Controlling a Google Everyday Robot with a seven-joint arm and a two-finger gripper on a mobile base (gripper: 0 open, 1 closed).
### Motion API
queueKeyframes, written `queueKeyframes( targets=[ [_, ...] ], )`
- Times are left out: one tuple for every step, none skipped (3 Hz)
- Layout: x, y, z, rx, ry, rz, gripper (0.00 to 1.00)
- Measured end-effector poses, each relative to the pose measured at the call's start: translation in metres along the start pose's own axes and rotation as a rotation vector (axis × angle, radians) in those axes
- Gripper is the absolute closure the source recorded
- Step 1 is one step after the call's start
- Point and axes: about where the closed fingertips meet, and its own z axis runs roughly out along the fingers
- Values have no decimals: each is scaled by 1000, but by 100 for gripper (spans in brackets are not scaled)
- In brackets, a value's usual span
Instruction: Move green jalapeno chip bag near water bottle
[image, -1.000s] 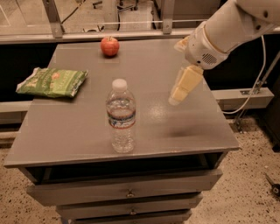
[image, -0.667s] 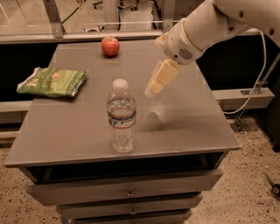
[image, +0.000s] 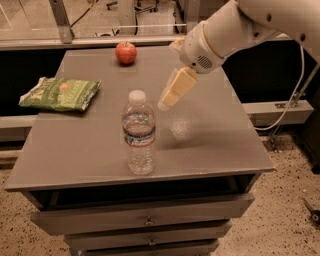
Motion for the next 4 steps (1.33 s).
queueKeyframes(
  targets=[
    [-34, -2, 37, -29, -129, -16, 0],
    [-82, -10, 81, -64, -295, -13, 0],
    [-124, -6, 123, -121, -413, -2, 0],
    [-155, 5, 162, -155, -472, -14, 0]
  ],
)
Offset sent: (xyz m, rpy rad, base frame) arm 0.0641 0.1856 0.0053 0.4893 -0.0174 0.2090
